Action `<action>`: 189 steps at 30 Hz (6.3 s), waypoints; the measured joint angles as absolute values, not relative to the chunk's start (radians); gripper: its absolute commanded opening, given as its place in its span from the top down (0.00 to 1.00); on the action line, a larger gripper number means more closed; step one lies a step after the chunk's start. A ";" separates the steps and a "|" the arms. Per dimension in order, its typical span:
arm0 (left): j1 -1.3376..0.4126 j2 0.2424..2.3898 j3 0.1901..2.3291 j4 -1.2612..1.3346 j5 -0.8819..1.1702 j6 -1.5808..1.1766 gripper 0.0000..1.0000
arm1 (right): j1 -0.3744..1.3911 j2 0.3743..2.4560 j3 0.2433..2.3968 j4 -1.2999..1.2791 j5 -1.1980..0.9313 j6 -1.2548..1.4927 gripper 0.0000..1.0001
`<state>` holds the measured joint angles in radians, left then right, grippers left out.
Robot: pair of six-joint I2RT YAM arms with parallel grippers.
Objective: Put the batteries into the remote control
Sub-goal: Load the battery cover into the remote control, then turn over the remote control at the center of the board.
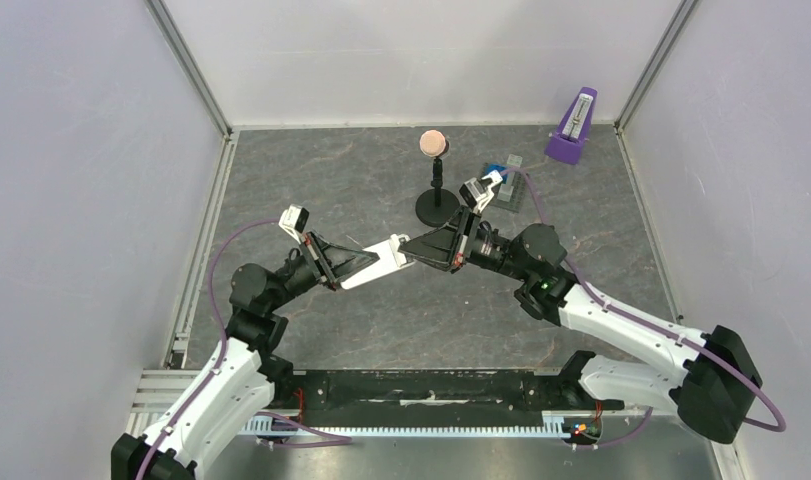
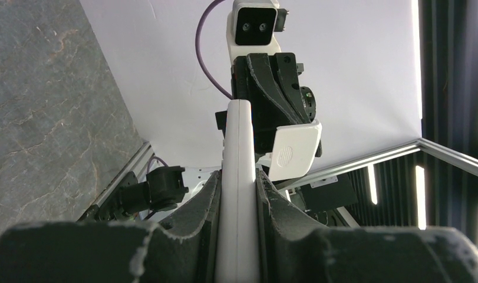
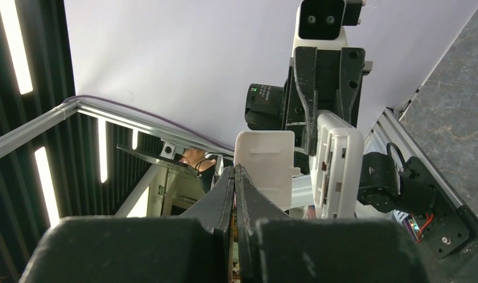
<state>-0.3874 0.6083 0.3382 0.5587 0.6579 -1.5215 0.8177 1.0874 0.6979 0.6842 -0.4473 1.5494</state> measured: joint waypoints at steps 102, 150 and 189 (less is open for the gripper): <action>-0.380 0.624 0.300 0.508 0.657 -1.592 0.98 | 0.719 1.097 0.893 -0.029 -0.368 1.173 0.64; -0.378 0.734 0.347 0.619 0.844 -1.607 0.98 | 0.744 1.179 0.762 0.395 -0.696 1.163 0.71; -0.384 0.741 0.644 -0.022 1.068 -0.980 0.98 | 0.760 1.121 0.885 0.133 -0.831 0.840 0.38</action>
<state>-0.3836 0.7414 0.6441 -0.0219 1.0676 -0.9802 0.7601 1.1206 0.8848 0.1326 -0.8314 0.8398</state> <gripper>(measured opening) 0.277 0.664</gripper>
